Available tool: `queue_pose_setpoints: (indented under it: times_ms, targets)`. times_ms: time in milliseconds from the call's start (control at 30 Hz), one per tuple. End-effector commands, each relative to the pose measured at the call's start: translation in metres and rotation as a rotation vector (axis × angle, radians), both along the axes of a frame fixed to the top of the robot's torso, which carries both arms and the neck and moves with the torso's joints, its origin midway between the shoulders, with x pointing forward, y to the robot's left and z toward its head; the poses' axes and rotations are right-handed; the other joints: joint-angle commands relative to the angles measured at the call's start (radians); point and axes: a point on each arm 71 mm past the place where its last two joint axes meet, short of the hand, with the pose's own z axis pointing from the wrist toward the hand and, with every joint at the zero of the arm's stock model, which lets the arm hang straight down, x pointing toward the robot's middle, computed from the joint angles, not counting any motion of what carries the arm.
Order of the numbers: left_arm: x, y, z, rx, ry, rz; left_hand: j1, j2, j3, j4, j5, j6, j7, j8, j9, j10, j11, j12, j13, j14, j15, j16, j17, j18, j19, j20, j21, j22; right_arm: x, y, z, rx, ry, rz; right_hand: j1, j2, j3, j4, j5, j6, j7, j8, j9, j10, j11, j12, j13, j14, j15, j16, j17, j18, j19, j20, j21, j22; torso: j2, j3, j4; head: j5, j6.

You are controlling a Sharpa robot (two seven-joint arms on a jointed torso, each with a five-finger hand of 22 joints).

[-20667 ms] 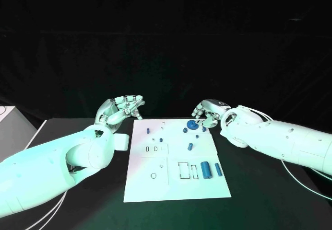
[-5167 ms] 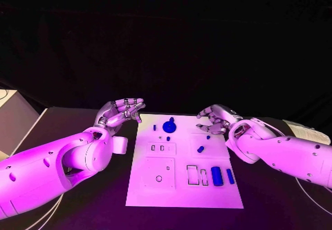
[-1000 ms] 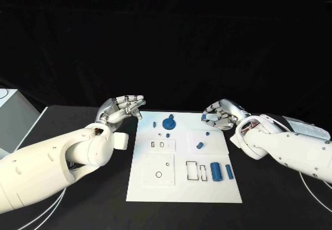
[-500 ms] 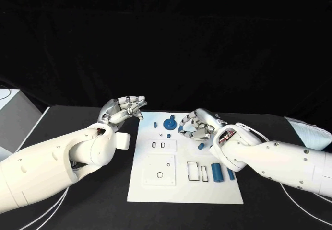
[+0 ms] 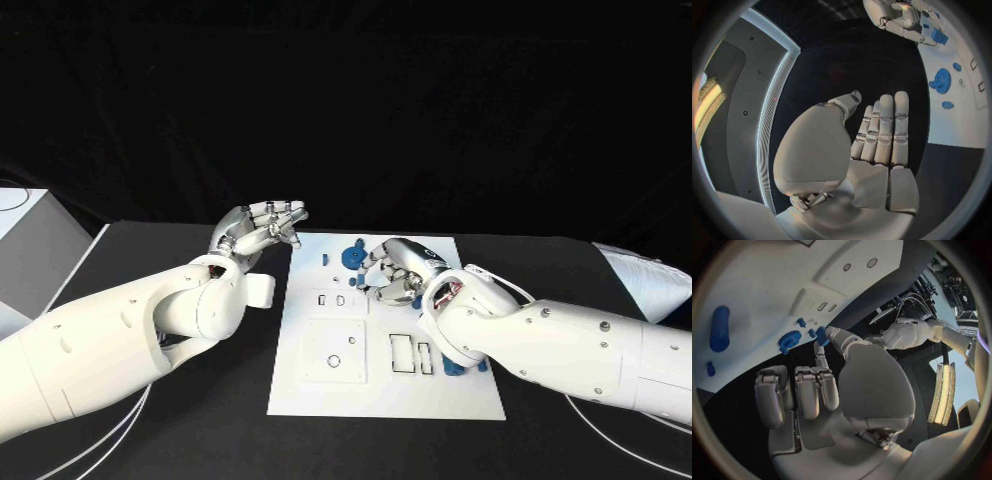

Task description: Assemble the parts on the task board

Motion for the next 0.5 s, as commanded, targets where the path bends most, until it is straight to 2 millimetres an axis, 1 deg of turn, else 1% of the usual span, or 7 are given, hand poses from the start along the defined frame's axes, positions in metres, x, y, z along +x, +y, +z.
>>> queue_pose_setpoints:
  times_ms: [33,133,267,400,500]
  targets:
    - [0.001,-0.003,-0.001,0.005,-0.006,-0.018,-0.01,0.003,-0.003,-0.004,0.002,-0.007,0.002,0.003,0.001,-0.005,0.001,0.005,0.001,-0.005,0.001,0.005,-0.001,0.015,-0.007,0.0,0.006,0.001,-0.001,0.004,-0.008,-0.055,-0.007,-0.015,0.002,0.006,0.0,-0.005,0.004,0.016,-0.021,0.002,0.024,0.102,-0.006,0.002,0.263,0.093,-0.008,0.004,0.202,-0.014,0.105,-0.009,0.006,0.263,-0.012,0.0059,-0.0022,0.006,-0.011]
    - [0.001,-0.004,-0.003,0.01,-0.002,-0.018,-0.011,0.002,-0.003,-0.004,0.002,-0.007,0.001,0.003,0.001,-0.005,0.001,0.006,0.001,-0.005,0.001,0.006,-0.002,0.015,-0.008,0.0,0.006,0.001,-0.003,0.009,-0.016,-0.06,-0.004,-0.018,0.001,0.005,-0.001,-0.005,0.004,0.015,-0.02,0.003,0.024,0.102,-0.006,0.002,0.263,0.093,-0.008,0.004,0.202,-0.014,0.105,-0.009,0.006,0.263,-0.015,0.0083,-0.0019,0.013,-0.015]
    - [0.002,-0.005,-0.006,0.015,0.005,-0.018,-0.012,0.002,-0.004,-0.004,0.002,-0.008,0.001,0.003,0.001,-0.005,0.001,0.006,0.001,-0.005,0.001,0.006,-0.002,0.015,-0.008,0.0,0.006,0.001,-0.006,0.014,-0.024,-0.065,0.001,-0.018,0.001,0.005,-0.001,-0.005,0.004,0.015,-0.02,0.003,0.024,0.102,-0.006,0.002,0.263,0.093,-0.008,0.004,0.202,-0.014,0.105,-0.009,0.006,0.263,-0.019,0.0127,-0.0005,0.015,-0.024]
    - [0.003,-0.004,-0.009,0.02,0.012,-0.014,-0.012,0.002,-0.004,-0.004,0.002,-0.008,0.001,0.003,0.001,-0.005,0.001,0.006,0.001,-0.005,0.001,0.006,-0.002,0.015,-0.008,0.0,0.006,0.001,-0.008,0.02,-0.031,-0.069,0.003,-0.011,0.001,0.004,-0.001,-0.005,0.005,0.015,-0.02,0.003,0.024,0.102,-0.006,0.002,0.263,0.093,-0.008,0.004,0.201,-0.014,0.105,-0.009,0.006,0.263,-0.022,0.0146,-0.0005,0.019,-0.028]
    - [0.003,-0.004,-0.01,0.021,0.016,-0.012,-0.012,0.002,-0.004,-0.004,0.002,-0.008,0.001,0.003,0.001,-0.005,0.001,0.006,0.001,-0.005,0.001,0.006,-0.002,0.015,-0.008,0.0,0.006,0.001,-0.009,0.023,-0.034,-0.072,0.003,-0.009,0.001,0.004,-0.001,-0.005,0.005,0.015,-0.02,0.003,0.024,0.102,-0.006,0.002,0.263,0.093,-0.008,0.004,0.201,-0.014,0.105,-0.009,0.006,0.263,-0.024,0.0154,0.0004,0.019,-0.03]
